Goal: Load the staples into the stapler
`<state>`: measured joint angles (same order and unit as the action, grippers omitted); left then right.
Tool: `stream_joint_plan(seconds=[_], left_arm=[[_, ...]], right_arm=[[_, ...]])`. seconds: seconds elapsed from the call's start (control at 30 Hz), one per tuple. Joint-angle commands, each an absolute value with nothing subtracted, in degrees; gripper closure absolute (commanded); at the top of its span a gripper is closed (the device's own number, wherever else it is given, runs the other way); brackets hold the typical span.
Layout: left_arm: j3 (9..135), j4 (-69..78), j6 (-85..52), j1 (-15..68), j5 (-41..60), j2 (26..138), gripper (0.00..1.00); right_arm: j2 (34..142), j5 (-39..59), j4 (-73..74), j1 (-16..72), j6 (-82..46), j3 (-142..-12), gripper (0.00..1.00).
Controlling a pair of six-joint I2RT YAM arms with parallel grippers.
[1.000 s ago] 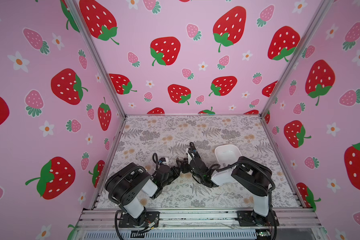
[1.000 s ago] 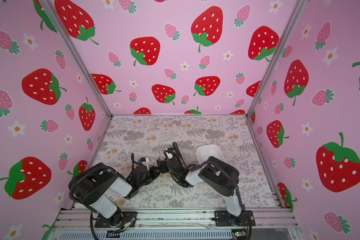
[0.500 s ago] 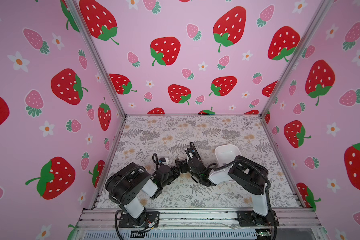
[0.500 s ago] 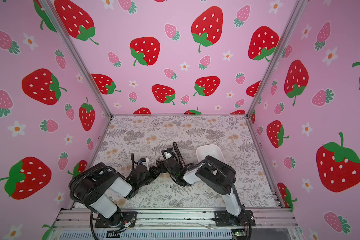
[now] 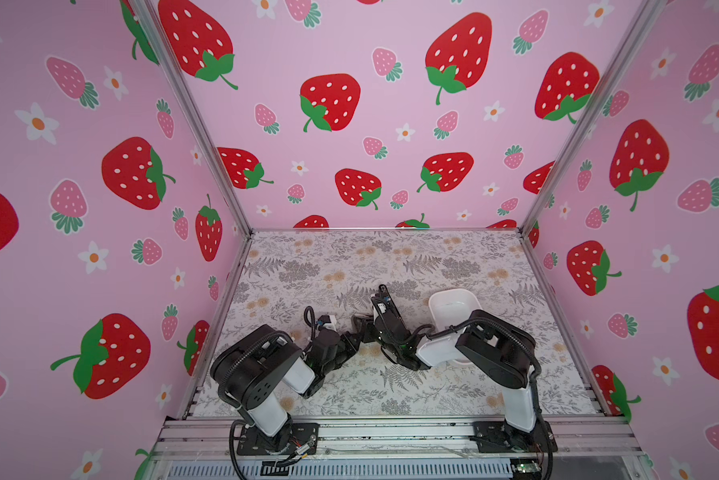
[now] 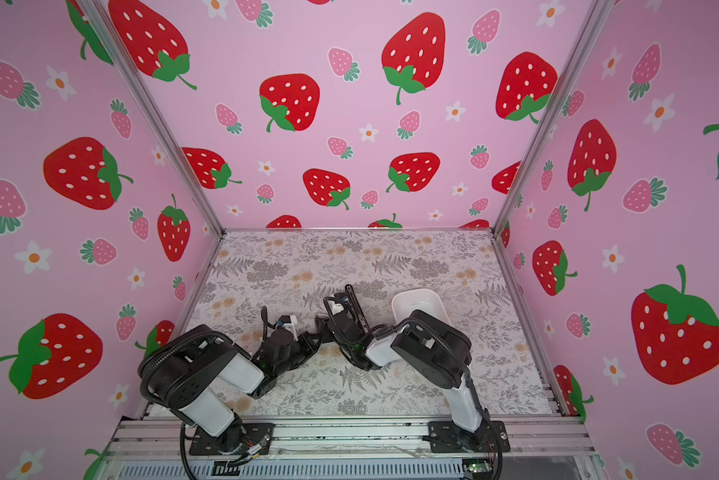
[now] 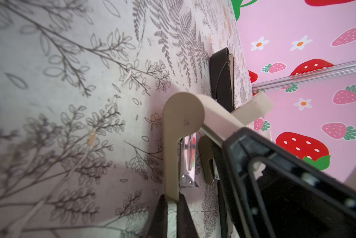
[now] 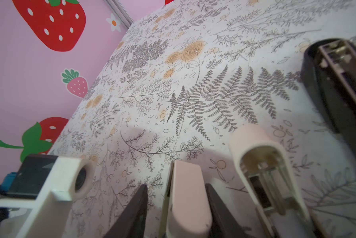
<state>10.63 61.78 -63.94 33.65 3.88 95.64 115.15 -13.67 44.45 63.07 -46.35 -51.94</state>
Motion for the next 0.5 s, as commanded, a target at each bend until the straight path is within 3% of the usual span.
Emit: stream_joint_plan(seconds=[0.0,0.23,0.27,0.37,0.47], left_arm=[[9.10,54.49,-64.00,33.83,2.92,98.27,0.93],[8.74,55.21,-63.83,33.84,2.99,98.16,0.93],[8.56,55.91,-63.68,33.84,3.15,98.09,0.91],[7.83,57.24,-63.36,33.75,3.41,97.12,0.72],[8.30,54.40,-62.85,33.72,3.47,95.03,0.71]], right_arm=[[116.68,-14.81,43.34,63.11,-45.93,-54.14,0.59],[117.70,-15.24,42.37,63.19,-44.62,-54.93,0.63],[117.61,-15.58,42.38,63.35,-44.10,-54.85,0.65],[116.83,-17.18,42.84,63.80,-42.17,-54.33,0.70],[116.41,-18.20,43.68,64.33,-39.89,-54.01,0.74]])
